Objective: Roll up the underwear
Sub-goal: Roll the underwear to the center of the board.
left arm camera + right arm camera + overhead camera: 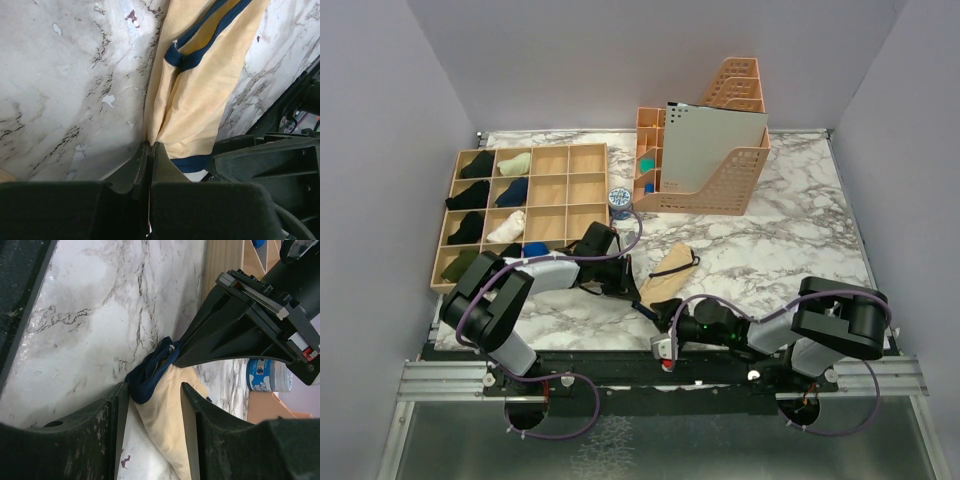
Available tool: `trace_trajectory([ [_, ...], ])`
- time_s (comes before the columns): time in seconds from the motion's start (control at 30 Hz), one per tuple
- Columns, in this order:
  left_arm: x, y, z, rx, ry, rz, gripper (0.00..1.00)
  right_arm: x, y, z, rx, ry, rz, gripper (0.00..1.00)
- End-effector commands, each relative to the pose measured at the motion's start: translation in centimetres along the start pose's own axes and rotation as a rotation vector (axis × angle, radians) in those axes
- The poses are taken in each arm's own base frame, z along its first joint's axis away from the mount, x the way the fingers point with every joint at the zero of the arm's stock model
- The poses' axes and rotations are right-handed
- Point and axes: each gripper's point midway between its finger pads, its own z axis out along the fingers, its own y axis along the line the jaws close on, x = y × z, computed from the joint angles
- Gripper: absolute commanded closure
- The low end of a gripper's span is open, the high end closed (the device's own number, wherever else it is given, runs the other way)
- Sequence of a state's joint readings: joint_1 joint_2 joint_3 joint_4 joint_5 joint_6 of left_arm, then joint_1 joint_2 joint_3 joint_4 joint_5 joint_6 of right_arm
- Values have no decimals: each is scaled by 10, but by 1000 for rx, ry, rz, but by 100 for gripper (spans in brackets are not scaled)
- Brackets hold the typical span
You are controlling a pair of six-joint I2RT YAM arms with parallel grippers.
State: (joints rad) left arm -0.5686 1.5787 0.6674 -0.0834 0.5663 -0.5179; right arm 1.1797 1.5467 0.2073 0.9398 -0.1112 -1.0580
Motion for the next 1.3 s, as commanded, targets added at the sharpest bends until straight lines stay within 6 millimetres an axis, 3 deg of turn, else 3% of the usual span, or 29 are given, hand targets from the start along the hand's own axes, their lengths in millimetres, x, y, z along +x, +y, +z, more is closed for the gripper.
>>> trace_trajectory([
  [0.0,12,9,2,-15,45,-20,100,10,16,5,-53,43,-33,51],
  [0.1,12,10,2,-14,44,-24,100,11,17,7,-58,52,-35,55],
  [0.4,13,9,2,-3,43,-29,100,20,17,9,-45,96,-12,81],
  [0.6,13,7,1,2,33,-31,100,21,-2,8,67,115,68,94],
  [0.7,10,2,-4,16,-5,-39,74,9,-10,11,93,68,190,99],
  [0.77,4,-3,-10,22,-46,-35,67,-3,-8,13,71,22,288,100],
  [0.83,-2,-5,-18,-2,-91,-32,44,-12,-4,12,56,-26,396,100],
  [1.0,-7,6,-37,-108,-174,-41,33,-29,-2,6,76,-160,646,100],
  [1.27,7,19,-54,-160,-281,-128,21,-37,-4,-6,144,-282,988,99],
])
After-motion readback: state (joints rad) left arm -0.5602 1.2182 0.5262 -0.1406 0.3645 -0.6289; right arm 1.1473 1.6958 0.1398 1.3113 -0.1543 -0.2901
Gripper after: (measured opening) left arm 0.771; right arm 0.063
